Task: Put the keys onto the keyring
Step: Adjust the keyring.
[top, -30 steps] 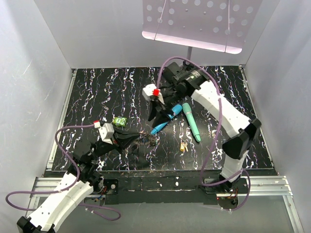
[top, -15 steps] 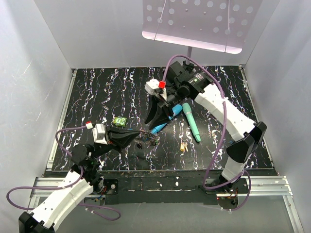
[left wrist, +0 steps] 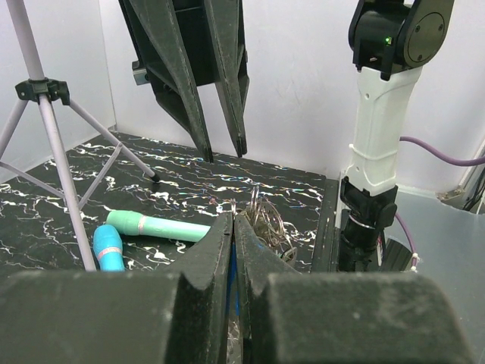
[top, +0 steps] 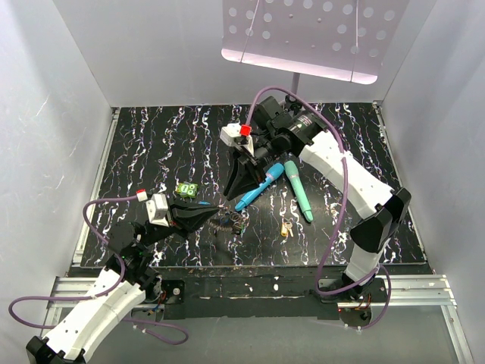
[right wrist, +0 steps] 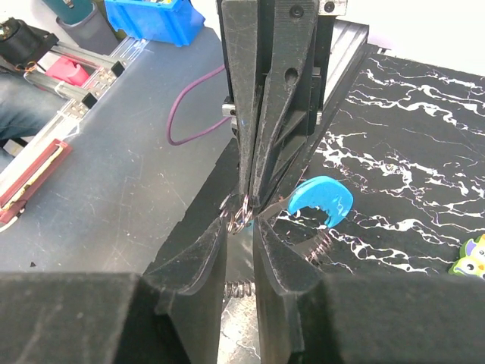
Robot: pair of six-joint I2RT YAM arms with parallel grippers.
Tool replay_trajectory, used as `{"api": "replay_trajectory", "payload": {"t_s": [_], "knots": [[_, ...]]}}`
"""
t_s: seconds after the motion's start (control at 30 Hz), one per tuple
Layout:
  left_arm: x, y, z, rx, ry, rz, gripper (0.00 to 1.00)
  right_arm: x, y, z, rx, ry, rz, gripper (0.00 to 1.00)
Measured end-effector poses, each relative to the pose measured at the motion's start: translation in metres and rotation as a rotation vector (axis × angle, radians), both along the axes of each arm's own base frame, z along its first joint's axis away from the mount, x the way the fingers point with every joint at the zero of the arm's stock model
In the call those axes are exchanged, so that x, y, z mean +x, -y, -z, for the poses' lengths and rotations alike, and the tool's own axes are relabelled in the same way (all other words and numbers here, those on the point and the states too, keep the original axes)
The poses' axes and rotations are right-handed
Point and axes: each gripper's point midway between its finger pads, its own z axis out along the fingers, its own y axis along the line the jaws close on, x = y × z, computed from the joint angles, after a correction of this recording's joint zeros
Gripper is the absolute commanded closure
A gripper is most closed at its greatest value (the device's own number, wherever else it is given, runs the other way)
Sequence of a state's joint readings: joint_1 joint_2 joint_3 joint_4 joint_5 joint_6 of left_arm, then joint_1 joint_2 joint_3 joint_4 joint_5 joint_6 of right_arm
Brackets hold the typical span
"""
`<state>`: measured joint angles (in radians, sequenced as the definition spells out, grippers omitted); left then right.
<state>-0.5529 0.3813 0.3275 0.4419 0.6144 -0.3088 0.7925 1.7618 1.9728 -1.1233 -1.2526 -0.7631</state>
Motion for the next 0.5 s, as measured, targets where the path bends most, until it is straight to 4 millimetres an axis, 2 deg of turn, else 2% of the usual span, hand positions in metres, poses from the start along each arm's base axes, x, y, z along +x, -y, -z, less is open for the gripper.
{"api": "replay_trajectory", "payload": {"t_s": [0.5], "knots": [[0.0, 0.0, -0.001, -0.002, 0.004, -0.002, 1.0, -0.004, -0.008, 0.019, -0.048, -0.017, -0.016, 0.72]]}}
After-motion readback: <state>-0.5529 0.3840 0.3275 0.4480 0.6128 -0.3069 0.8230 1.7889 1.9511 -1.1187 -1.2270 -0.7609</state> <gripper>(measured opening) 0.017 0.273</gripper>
